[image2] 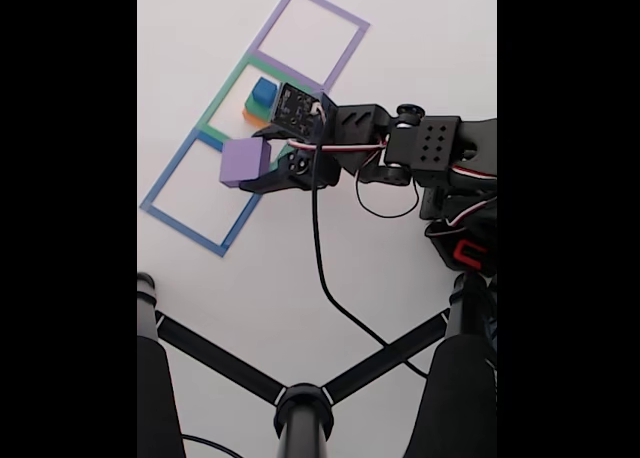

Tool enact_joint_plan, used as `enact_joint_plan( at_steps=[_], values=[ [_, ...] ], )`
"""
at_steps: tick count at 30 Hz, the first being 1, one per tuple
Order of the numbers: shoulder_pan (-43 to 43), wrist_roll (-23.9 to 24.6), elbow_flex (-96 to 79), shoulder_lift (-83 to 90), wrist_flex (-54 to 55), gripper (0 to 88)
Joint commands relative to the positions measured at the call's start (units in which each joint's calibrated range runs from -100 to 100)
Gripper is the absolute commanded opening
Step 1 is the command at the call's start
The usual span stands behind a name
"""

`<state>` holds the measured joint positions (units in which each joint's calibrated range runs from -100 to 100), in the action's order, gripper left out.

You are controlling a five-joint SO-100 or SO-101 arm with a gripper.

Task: Tower of hanoi

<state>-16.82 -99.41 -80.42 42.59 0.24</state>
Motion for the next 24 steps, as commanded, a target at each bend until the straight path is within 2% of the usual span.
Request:
enact_joint_plan(
  at_steps=[1, 5, 11, 24],
  values=[
    [-0.75, -0.59, -2.68, -5.97, 15.66, 21.6],
    [-1.29, -0.59, -5.23, -12.86, 26.43, 21.7],
    [-1.9, -0.59, -5.13, -22.96, 36.55, 21.8],
    [-4.34, -0.59, 5.59, -43.23, 47.55, 22.0]
  ],
)
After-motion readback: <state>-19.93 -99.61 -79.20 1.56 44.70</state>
